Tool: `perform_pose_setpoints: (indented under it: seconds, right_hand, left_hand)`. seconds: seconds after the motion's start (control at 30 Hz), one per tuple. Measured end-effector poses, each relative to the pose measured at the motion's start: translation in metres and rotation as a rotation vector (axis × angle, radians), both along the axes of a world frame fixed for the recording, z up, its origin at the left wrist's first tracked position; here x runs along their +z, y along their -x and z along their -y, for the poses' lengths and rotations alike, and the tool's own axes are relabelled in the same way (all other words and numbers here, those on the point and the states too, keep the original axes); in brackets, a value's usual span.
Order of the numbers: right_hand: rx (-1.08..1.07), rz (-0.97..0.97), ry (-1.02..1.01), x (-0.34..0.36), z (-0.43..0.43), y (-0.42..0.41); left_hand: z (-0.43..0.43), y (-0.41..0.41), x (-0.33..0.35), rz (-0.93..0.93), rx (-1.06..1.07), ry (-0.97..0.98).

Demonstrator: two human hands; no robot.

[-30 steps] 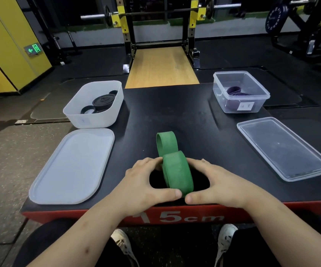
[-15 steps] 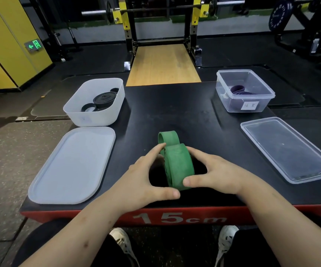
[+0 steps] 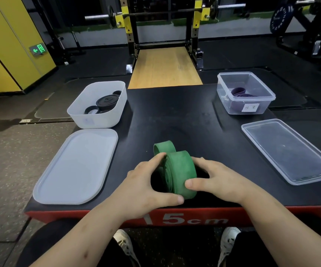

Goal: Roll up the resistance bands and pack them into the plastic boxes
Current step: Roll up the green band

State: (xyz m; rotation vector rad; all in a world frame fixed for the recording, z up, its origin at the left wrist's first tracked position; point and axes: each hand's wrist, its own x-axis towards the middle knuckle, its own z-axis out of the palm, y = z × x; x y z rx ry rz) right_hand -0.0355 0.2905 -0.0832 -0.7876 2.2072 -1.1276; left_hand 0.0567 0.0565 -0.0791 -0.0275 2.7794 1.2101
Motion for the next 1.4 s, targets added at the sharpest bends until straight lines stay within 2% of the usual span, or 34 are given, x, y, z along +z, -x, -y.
perform_pose_setpoints:
  seconds: [0.1, 0.23, 0.4, 0.5, 0.63, 0.87, 1.07, 1.27, 1.4]
  right_hand:
    - [-0.013, -0.027, -0.045, 0.004, 0.005, 0.0]
    - [-0.038, -0.074, -0.072, 0.005, 0.018, 0.003]
    - [-0.026, -0.057, -0.004, 0.008, 0.015, 0.007]
    - [0.033, -0.033, 0.003, 0.011, 0.013, 0.013]
    - [0.001, -0.048, -0.002, 0.011, 0.021, 0.024]
    - [-0.06, -0.053, -0.005, 0.014, 0.039, 0.036]
    - [-0.116, -0.007, -0.016, 0.015, 0.053, 0.049]
    - [-0.156, 0.027, -0.009, 0.015, 0.061, 0.056]
    - [-0.183, 0.05, 0.023, 0.016, 0.066, 0.059]
  left_hand:
    - [0.004, -0.002, -0.001, -0.027, -0.005, 0.05]
    - [0.01, 0.003, -0.004, -0.033, 0.033, 0.025]
    - [0.014, 0.016, -0.001, -0.034, 0.033, 0.012]
    - [0.015, 0.02, 0.0, -0.042, 0.055, -0.029]
    - [0.013, 0.023, 0.003, -0.046, 0.05, -0.121]
    - [0.018, 0.03, 0.002, -0.108, 0.221, -0.14]
    - [0.025, 0.034, 0.005, -0.054, 0.142, -0.062]
    - [0.022, 0.036, 0.012, 0.021, 0.099, 0.105]
    - [0.018, 0.039, 0.017, -0.024, 0.082, 0.125]
